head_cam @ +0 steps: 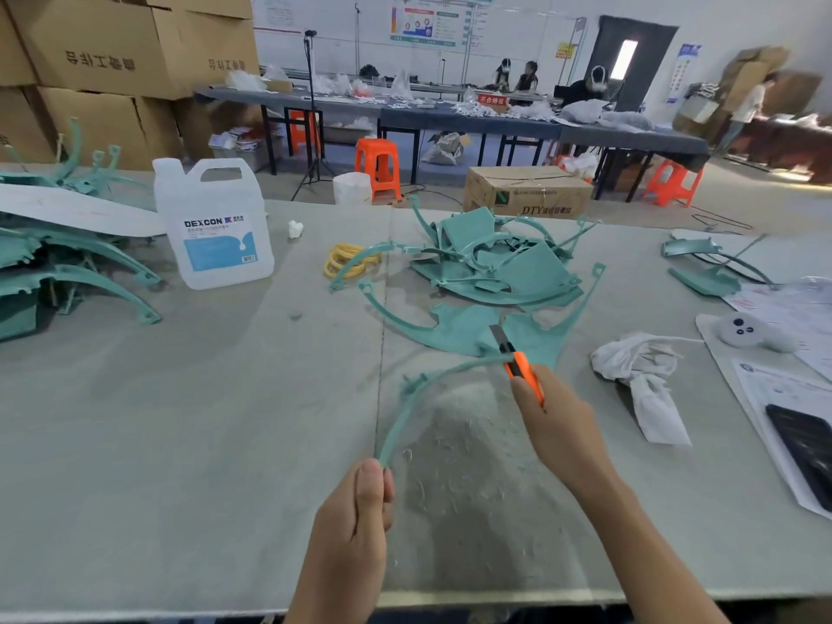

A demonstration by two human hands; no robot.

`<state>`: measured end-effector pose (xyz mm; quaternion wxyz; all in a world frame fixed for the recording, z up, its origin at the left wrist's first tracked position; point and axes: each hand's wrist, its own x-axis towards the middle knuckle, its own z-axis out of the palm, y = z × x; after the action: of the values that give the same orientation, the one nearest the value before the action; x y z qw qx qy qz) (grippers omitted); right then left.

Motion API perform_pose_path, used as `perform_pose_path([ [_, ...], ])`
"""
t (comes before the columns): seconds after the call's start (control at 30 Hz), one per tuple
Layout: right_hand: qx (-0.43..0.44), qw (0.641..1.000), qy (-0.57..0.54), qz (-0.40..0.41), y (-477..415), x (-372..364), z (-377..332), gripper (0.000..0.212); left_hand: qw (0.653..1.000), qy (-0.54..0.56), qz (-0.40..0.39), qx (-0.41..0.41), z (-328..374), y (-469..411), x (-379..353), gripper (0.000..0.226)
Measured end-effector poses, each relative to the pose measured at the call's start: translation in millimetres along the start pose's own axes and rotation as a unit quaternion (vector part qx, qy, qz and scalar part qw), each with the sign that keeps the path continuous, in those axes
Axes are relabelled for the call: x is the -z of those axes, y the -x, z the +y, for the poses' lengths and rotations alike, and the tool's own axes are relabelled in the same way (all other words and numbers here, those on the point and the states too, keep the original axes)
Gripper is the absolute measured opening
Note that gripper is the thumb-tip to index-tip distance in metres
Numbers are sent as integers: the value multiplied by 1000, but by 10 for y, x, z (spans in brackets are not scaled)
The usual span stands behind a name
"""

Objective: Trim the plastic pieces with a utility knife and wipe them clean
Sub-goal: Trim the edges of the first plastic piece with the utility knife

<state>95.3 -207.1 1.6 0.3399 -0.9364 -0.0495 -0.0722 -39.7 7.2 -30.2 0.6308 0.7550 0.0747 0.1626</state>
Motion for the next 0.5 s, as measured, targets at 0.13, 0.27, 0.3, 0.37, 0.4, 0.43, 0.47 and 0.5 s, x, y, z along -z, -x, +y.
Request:
perform_pose_path([
  [0.13,41,997,-69,6,451,4,-202,26,1000,0,16,20,-59,-19,43,45],
  [0.27,110,990,-59,-58,791,-50,-430,28,999,-26,16,13,-61,-3,2,43],
  [0.3,130,986,-59,-84,840,-71,-469,33,999,-25,17,12,-62,5,-20,45],
  [0.37,175,975,-29,-132,908,-120,-500,42,999,-29,15,12,-51,26,-41,47],
  [0.4,191,971,-8,-144,909,-133,-493,43,1000,-22,14,16,-35,35,-43,46],
  [0.43,202,969,9,-144,885,-146,-467,45,1000,-4,13,24,-16,44,-39,45],
  [0.47,206,969,21,-134,835,-161,-426,46,999,23,12,42,14,49,-33,43],
  [0.5,204,971,28,-119,774,-173,-384,48,996,56,9,68,44,52,-26,43],
])
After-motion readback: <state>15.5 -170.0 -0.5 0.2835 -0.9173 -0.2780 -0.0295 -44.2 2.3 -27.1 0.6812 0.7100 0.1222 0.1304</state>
